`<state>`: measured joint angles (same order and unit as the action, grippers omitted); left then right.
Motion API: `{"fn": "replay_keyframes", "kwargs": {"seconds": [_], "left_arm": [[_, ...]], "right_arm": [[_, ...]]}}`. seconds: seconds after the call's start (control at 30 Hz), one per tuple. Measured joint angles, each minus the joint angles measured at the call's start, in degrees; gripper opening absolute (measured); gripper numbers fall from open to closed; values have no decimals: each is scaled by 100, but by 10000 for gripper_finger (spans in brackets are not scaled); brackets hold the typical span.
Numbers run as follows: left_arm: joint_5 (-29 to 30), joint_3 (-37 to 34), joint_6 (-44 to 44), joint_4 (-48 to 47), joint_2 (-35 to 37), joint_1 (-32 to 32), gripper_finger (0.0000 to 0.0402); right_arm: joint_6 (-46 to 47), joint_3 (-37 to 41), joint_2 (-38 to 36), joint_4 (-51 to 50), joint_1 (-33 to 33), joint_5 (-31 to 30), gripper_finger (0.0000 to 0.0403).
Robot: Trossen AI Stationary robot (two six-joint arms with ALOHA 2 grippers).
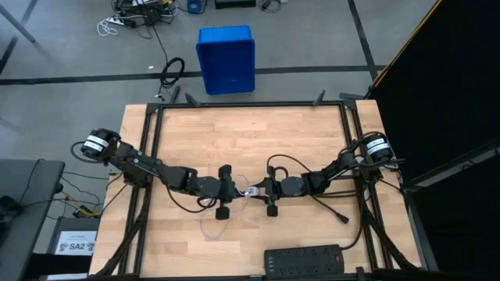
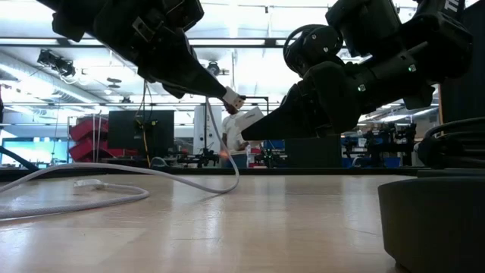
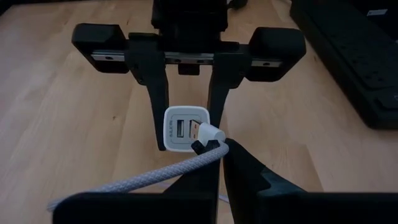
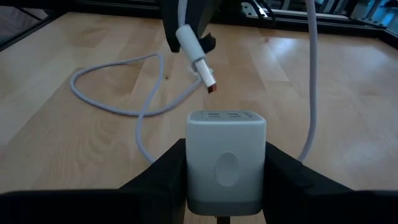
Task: Insert USB
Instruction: Insert the white USB cable into the white charger adapter
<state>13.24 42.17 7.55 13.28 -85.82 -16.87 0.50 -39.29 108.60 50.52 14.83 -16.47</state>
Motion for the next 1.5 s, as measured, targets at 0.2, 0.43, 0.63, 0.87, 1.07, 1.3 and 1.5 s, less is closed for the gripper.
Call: {"fn": "replay_keyframes", "kwargs": {"seconds": [0.2, 0.43, 0.63, 0.87, 1.07, 1.3, 1.5], "left_arm": [[-116, 0, 22, 4, 0, 46, 0], [-265, 0, 24, 3, 0, 76, 0], [-292, 0, 53, -122, -4, 77, 0], [-351, 0, 92, -249, -4, 75, 0], [-353, 0, 205, -525, -4, 75, 0], [-276, 2, 192, -439, -4, 75, 0], [-266, 2, 186, -396, -4, 75, 0]], "right_arm": [[-132, 2, 0, 29, 3, 14, 118], [-512, 0, 0, 25, 83, 124, 118], [-929, -415, 2, -723, 215, -267, 118], [-1021, -961, 4, -1911, 270, -786, 118], [-1021, -966, 5, -1927, 271, -802, 118], [-1017, -966, 7, -1943, 275, -798, 118], [-973, -966, 8, -1945, 280, -696, 118]]}}
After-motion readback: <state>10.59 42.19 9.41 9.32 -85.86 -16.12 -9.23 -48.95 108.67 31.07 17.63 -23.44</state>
